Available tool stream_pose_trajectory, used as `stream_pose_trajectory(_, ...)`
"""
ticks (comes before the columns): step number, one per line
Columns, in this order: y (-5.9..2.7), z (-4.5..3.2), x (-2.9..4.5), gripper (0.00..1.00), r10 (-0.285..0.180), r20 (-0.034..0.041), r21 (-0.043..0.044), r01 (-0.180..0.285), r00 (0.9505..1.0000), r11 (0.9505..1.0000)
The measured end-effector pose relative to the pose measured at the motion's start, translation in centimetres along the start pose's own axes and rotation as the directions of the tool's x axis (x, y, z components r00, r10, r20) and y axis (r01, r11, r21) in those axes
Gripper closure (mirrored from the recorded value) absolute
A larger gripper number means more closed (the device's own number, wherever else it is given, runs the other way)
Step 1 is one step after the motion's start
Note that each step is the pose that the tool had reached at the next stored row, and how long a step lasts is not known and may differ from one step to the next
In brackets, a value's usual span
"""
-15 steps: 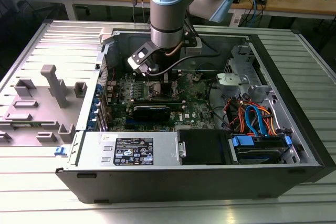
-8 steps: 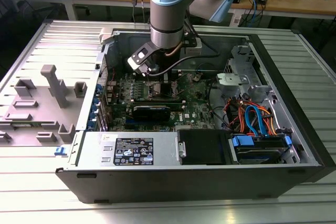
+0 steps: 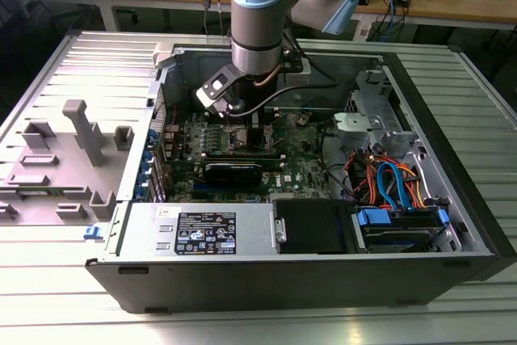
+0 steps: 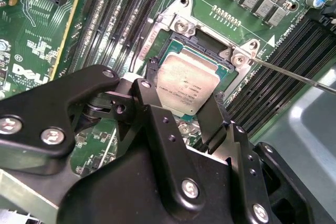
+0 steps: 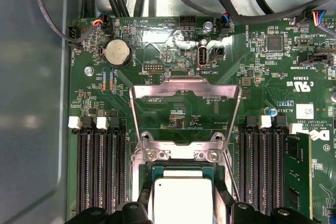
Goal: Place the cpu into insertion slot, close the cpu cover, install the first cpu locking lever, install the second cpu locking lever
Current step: 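Place the cpu into insertion slot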
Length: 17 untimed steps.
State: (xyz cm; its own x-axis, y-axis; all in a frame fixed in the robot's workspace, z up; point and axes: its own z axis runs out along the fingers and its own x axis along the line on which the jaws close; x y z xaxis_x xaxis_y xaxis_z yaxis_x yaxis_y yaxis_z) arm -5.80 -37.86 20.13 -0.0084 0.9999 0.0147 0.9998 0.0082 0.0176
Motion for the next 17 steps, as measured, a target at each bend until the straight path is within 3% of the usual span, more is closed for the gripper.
stream_pose_trajectory(17, -0.07, 0.13, 0.05, 0.46, 0.004, 0.0010, 0.0001, -0.004, 1.0000, 1.0000)
